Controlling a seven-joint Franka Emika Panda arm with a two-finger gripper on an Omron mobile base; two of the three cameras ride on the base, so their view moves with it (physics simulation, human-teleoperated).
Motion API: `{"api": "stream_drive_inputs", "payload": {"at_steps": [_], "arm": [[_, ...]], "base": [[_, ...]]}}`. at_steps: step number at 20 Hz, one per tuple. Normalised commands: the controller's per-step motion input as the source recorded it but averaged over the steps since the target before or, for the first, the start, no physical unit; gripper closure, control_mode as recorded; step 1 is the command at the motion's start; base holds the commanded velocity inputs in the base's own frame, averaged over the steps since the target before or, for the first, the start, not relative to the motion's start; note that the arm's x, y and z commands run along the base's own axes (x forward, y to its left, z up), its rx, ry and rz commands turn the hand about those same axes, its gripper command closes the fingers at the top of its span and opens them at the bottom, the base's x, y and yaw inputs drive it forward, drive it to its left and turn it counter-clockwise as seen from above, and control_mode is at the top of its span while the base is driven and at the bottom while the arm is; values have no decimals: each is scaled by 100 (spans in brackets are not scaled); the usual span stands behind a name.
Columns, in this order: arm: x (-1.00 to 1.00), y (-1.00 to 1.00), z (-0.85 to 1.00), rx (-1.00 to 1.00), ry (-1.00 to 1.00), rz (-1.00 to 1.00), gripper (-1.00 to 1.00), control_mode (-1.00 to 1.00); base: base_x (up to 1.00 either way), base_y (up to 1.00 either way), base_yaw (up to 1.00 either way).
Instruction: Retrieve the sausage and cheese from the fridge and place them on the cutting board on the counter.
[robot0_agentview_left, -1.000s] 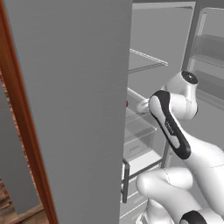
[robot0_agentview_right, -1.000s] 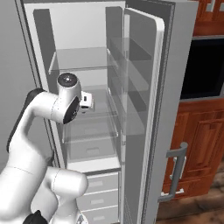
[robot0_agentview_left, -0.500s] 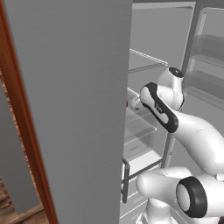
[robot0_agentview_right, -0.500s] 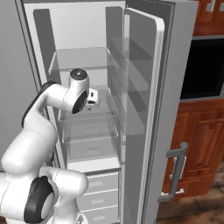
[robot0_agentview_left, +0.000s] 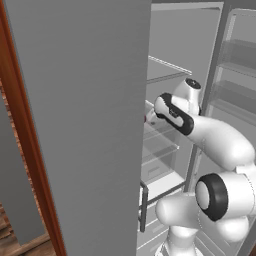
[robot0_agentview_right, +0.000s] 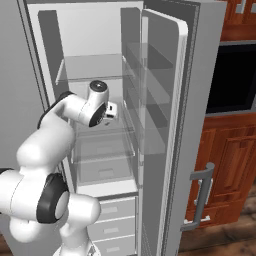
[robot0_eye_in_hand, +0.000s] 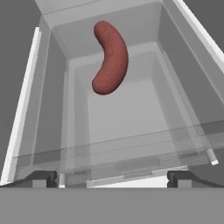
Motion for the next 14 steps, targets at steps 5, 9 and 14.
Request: {"api": "stream_drive_inputs", "payload": {"at_steps": [5,9,14], "arm": [[11,0,-41,3,-17,3,-100,-100],[15,0,0,2,1,1,-100,-100],[15,0,0,0,2,0,-100,-100]], "base": [[0,0,0],[0,0,0],[0,0,0]]}}
